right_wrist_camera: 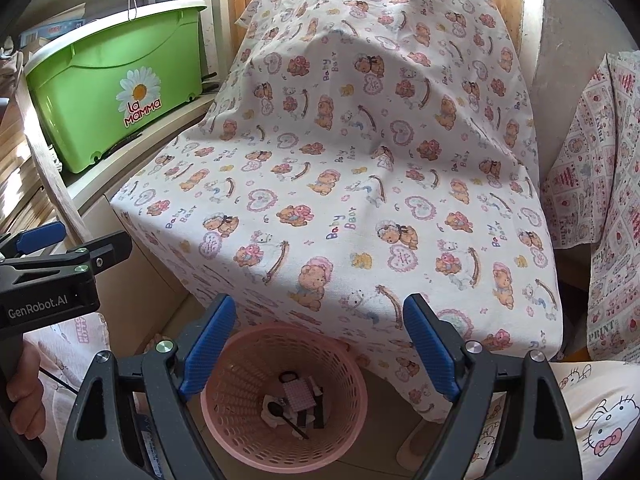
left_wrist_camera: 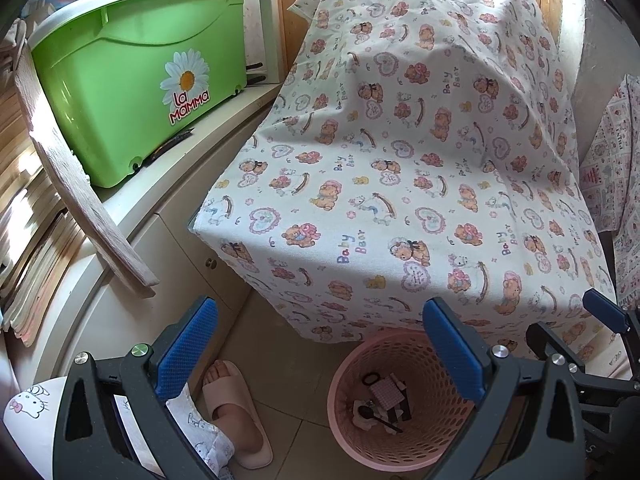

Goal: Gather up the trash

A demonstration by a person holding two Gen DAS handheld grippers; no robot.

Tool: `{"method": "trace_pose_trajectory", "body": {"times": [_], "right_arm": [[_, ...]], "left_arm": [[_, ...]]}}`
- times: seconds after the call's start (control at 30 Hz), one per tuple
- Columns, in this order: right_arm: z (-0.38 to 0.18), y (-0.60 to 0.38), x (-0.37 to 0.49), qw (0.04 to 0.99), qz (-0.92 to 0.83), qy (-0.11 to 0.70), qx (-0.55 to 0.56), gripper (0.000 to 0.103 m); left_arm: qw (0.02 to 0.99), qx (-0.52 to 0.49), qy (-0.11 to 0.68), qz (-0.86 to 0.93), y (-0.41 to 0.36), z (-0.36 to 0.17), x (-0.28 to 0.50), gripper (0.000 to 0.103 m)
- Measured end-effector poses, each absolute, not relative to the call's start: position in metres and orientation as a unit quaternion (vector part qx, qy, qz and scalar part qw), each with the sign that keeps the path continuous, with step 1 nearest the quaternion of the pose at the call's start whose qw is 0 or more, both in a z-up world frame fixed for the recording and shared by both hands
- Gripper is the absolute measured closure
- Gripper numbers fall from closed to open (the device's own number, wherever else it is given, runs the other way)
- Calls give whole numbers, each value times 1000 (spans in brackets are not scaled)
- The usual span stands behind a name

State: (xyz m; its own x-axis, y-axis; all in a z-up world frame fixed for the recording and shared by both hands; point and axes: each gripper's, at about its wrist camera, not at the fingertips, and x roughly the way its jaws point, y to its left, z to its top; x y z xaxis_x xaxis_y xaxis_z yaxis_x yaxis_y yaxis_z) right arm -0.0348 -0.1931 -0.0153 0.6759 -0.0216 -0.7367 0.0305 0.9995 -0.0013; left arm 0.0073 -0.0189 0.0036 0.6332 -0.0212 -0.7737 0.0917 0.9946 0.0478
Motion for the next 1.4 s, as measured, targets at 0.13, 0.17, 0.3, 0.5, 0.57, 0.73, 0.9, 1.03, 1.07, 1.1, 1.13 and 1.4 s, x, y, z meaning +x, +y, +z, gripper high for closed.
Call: {"method": "trace_pose_trajectory", "body": {"times": [0.13,0.17,0.3,0.5,0.57,0.73,0.9,1.03,1.07,1.1,1.13,1.4], "right_arm": [[-17,-192,-34,914,-14,406,3,16],[-17,-192,-34,914,-15,406,2,16],[-17,-192,-34,914,-14,406,3,16],[-17,-192,-34,914,-15,406,4,16],[-17,-192,-34,913,-13,407,4,16],[-17,-192,-34,913,-14,407,4,16],[-17,-192,-34,914,-15,406,4,16],[-17,-193,-34,913,-15,408,6,16],[-17,-193,-33,913,-15,408,6,16],[-17,-193,-33,913,-14,408,5,16],[-17,-192,-34,913,-15,408,5,16],[-17,-192,-34,913,-15,408,6,16]], "left_arm": [[904,44,425,-32,-21,5,7,2],[903,44,425,-32,-21,5,7,2],[904,44,425,-32,-22,5,7,2],[906,49,419,-30,-23,7,5,2],[907,50,418,-29,-24,7,5,2],[912,44,408,-29,-22,11,3,2],[912,45,406,-29,-21,12,4,2],[912,48,407,-28,-22,11,3,2],[912,49,407,-27,-23,11,3,2],[912,49,407,-27,-23,11,3,2],[912,49,406,-27,-23,11,3,2],[915,49,400,-30,-23,13,1,2]]}}
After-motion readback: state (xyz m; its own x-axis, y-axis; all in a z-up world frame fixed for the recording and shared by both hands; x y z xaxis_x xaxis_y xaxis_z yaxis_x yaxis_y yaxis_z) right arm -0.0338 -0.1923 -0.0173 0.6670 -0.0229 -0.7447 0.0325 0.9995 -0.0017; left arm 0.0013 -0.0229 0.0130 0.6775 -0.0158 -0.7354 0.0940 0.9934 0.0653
